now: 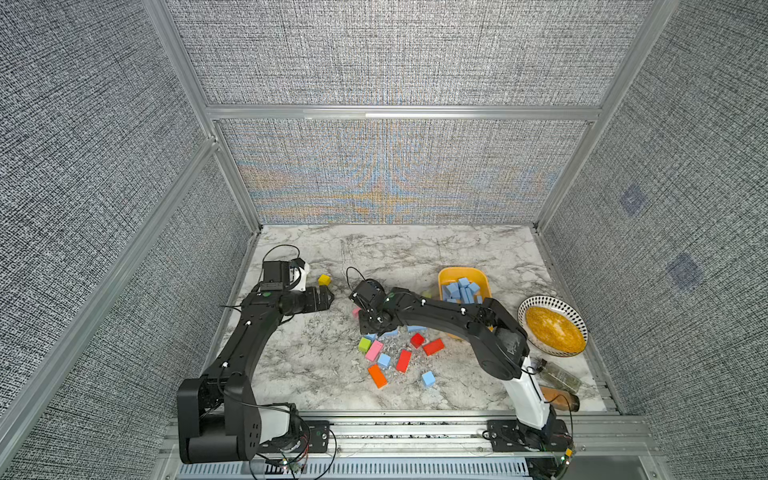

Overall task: Pick out the blue building blocks
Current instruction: Pick up the building block from the center of the board, then place the building block in the storage box.

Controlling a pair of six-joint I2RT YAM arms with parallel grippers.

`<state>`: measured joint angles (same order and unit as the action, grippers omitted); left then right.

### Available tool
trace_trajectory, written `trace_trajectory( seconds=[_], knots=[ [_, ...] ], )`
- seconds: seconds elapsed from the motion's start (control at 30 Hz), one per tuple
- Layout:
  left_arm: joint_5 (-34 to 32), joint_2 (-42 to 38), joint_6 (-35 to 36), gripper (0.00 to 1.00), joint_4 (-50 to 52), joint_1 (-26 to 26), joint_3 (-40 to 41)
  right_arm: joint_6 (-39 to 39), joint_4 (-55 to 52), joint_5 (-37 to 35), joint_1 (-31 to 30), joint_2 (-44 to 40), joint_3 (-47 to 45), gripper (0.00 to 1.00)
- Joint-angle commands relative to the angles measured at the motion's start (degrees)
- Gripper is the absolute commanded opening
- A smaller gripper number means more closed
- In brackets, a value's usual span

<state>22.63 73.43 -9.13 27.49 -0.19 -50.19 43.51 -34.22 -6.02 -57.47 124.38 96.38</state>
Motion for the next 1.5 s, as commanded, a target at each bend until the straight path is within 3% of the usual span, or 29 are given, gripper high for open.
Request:
trace_trajectory(
  seconds=[0.0, 0.33, 0.47, 0.7, 0.8, 0.9, 1.13, 1.23, 1.47],
  knots=[
    [0.3, -1.0, -0.2, 1.00, -1.3, 0.7, 0.5, -3.5, -2.8, 0.1, -0.9, 1.9, 2.3, 0.52],
    [0.4, -3.9, 0.0, 1.00, -2.9, 1.2, 2.9, -4.6, -5.9, -1.8, -1.4, 1.3, -0.3, 0.52],
    [0.1, -5.0, 0.7, 1.00, -2.7, 1.2, 3.8, -4.2, -4.7, -1.8, -1.0, 1.6, 0.2, 0.34],
    [0.7, -6.9, 1.0, 1.00, -3.9, 1.3, 5.3, -3.1, -3.8, -3.4, -0.8, -0.3, 1.8, 0.23],
    [2.5, -6.6, 1.6, 1.00, -3.9, 1.3, 5.2, -2.5, -2.4, -4.3, 0.2, -2.5, 2.0, 0.20],
    [9.0, -4.7, 6.6, 0.98, -3.1, 1.0, 3.4, -1.4, -0.6, -4.7, 1.9, -5.3, 1.8, 0.19],
    [13.6, 2.3, 6.7, 0.96, -0.7, 0.0, -5.9, -0.6, 3.4, -4.7, 9.8, -13.1, -1.6, 0.18],
    [13.0, 5.5, 7.8, 0.96, 0.3, -2.8, -10.0, -2.3, 2.7, -4.5, 14.3, -16.6, -4.5, 0.18],
    [11.1, 14.2, 12.1, 0.97, 4.1, -15.2, -19.7, -3.3, 1.2, -3.6, 23.4, -26.6, -16.6, 0.18]
  ],
)
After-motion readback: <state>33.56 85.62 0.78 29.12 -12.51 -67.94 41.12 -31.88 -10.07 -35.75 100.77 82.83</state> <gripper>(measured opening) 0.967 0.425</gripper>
